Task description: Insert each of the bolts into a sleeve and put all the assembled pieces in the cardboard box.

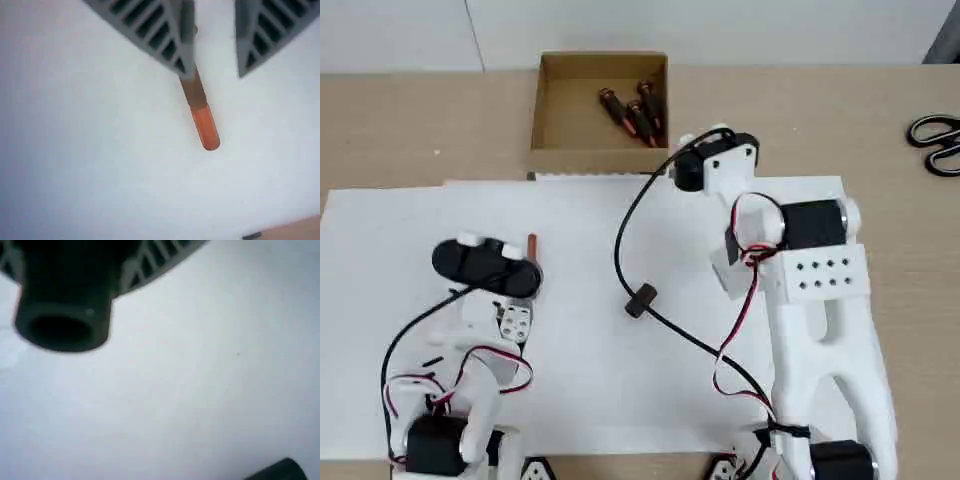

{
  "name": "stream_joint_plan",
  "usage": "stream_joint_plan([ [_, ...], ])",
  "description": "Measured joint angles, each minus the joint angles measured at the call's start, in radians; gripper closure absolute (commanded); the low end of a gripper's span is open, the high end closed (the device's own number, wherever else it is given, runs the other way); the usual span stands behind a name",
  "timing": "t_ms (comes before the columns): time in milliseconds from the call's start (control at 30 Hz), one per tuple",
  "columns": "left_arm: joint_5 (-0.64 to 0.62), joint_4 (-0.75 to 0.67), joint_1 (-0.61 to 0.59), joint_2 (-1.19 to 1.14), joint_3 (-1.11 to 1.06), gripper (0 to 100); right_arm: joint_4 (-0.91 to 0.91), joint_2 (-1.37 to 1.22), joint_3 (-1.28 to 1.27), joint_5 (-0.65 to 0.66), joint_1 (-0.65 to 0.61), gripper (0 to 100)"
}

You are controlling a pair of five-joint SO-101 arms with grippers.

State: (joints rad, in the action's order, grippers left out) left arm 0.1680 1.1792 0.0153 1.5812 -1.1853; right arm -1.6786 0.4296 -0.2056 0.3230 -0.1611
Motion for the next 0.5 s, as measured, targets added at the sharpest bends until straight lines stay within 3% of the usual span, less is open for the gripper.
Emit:
stream_joint_plan([
  [300, 0.005, 0.055, 0.0, -0.522, 0.41, 94, 0.0, 0.127, -0.152, 0.0, 0.072, 99.5],
  [500, 0.155, 0.13, 0.0, -0.778, 0.574, 94, 0.015, 0.178, -0.245, 0.0, 0.103, 99.5],
])
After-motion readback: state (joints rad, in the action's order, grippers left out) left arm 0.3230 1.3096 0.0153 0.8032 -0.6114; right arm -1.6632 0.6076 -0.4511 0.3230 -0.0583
